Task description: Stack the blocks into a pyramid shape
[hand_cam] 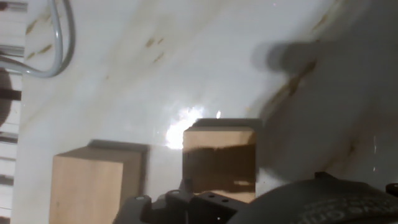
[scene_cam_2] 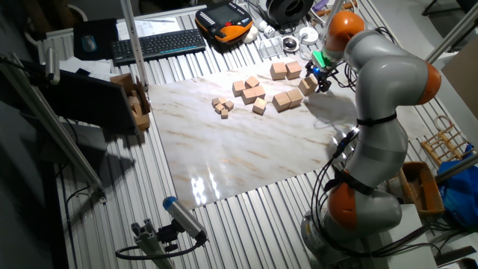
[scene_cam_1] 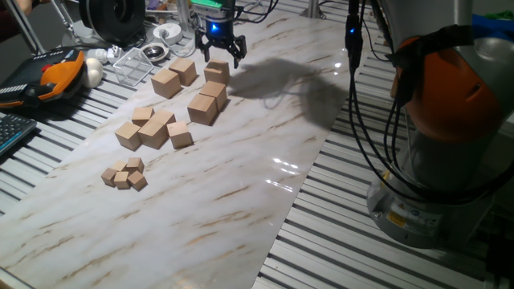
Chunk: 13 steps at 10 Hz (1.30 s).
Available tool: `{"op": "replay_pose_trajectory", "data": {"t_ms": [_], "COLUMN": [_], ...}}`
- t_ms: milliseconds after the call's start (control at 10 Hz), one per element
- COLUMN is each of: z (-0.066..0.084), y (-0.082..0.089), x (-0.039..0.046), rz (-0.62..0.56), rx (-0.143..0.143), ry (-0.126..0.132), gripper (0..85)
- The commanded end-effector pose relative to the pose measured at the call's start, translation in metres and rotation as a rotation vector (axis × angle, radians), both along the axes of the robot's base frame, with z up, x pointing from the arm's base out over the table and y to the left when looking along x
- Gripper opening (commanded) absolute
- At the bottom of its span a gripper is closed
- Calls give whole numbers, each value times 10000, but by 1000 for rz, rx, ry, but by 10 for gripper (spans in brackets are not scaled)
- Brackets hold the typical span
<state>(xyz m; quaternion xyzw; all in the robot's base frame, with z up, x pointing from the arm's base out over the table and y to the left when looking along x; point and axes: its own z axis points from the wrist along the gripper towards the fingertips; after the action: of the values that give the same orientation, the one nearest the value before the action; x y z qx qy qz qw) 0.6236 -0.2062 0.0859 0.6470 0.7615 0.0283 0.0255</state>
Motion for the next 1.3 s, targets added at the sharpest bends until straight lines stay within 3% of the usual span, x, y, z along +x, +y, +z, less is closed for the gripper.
{"op": "replay_pose_trajectory", "data": {"t_ms": [0, 100, 300, 400, 600, 900, 1200], "z": [-5, -8, -9, -9, -9, -9, -20], "y": [2, 5, 4, 4, 4, 4, 4], "x": [2, 4, 4, 4, 4, 4, 15], "rz": [4, 10, 13, 1, -9, -8, 11], "rx": [-1, -5, 23, 22, -8, -3, -35], "ry": [1, 1, -2, -5, -3, 28, 6], "gripper": [850, 850, 850, 850, 850, 850, 850]}}
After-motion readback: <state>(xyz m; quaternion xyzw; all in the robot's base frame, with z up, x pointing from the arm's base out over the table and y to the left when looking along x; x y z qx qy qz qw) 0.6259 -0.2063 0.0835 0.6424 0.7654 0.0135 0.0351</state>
